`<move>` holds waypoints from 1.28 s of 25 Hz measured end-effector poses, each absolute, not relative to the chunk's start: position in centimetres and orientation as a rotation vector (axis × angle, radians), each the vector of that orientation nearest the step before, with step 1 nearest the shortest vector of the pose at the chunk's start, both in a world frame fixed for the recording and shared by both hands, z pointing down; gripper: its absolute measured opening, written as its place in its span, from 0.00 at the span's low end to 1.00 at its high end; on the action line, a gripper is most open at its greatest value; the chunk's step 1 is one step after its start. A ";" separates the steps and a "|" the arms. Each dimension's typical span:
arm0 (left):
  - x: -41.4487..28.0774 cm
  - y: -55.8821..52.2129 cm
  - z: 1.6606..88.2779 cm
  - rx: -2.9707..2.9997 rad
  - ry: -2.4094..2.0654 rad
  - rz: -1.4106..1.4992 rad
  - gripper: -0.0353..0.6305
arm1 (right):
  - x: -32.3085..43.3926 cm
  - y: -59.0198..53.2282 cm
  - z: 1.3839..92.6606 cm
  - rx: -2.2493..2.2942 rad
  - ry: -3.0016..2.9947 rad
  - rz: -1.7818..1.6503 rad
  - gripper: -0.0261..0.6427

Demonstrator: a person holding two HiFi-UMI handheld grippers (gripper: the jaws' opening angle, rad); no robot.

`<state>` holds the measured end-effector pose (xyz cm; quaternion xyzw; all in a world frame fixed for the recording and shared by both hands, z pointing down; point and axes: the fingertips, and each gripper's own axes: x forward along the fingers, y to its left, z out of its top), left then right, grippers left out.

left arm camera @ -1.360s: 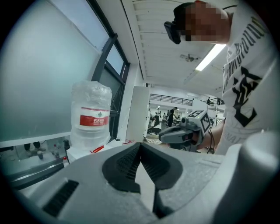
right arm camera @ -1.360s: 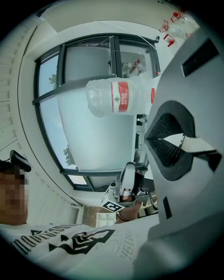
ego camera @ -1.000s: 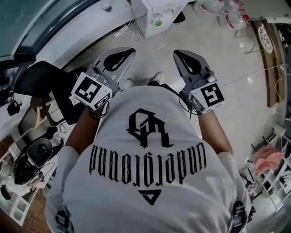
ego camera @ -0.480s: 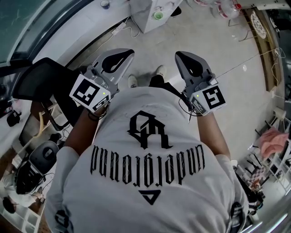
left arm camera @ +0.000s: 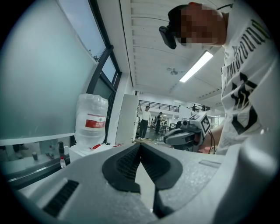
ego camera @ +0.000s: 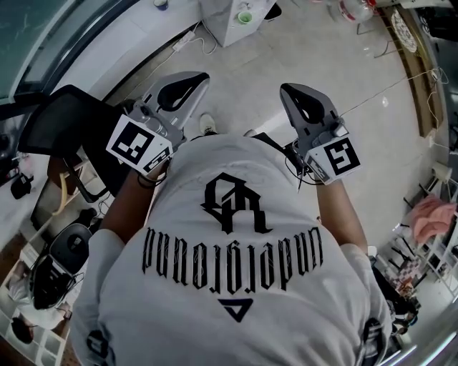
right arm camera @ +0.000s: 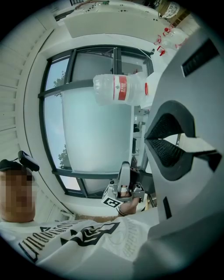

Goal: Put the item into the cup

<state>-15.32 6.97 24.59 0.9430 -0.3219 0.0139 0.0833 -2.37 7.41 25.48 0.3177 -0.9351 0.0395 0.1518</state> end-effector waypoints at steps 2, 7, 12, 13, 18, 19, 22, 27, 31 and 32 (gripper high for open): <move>-13.8 7.0 24.6 2.808 -0.971 0.048 0.07 | -0.8 7.6 25.5 0.901 -2.688 0.117 0.06; -9.4 8.4 24.8 2.795 -0.984 0.079 0.07 | 3.4 9.0 25.4 0.895 -2.716 0.125 0.06; -5.5 11.2 24.7 2.772 -1.032 0.090 0.07 | 7.4 11.3 25.4 0.857 -2.742 0.123 0.06; -4.6 11.8 24.7 2.769 -1.040 0.091 0.07 | 8.3 11.7 25.4 0.851 -2.747 0.124 0.06; -0.7 14.6 24.8 2.753 -1.090 0.095 0.07 | 12.1 14.3 25.6 0.801 -2.770 0.128 0.06; -0.1 15.2 24.7 2.750 -1.099 0.093 0.07 | 12.6 14.8 25.7 0.788 -2.772 0.128 0.06; 1.3 16.6 24.7 2.742 -1.125 0.086 0.07 | 13.8 16.0 25.8 0.754 -2.781 0.124 0.06; 2.8 17.9 24.5 2.738 -1.154 0.074 0.07 | 14.8 17.2 25.6 0.726 -2.799 0.125 0.06; 3.3 17.9 24.4 2.735 -1.172 0.074 0.07 | 15.2 17.4 25.6 0.706 -2.809 0.116 0.06; 3.4 17.9 24.3 2.734 -1.175 0.073 0.07 | 15.4 17.4 25.6 0.705 -2.810 0.116 0.06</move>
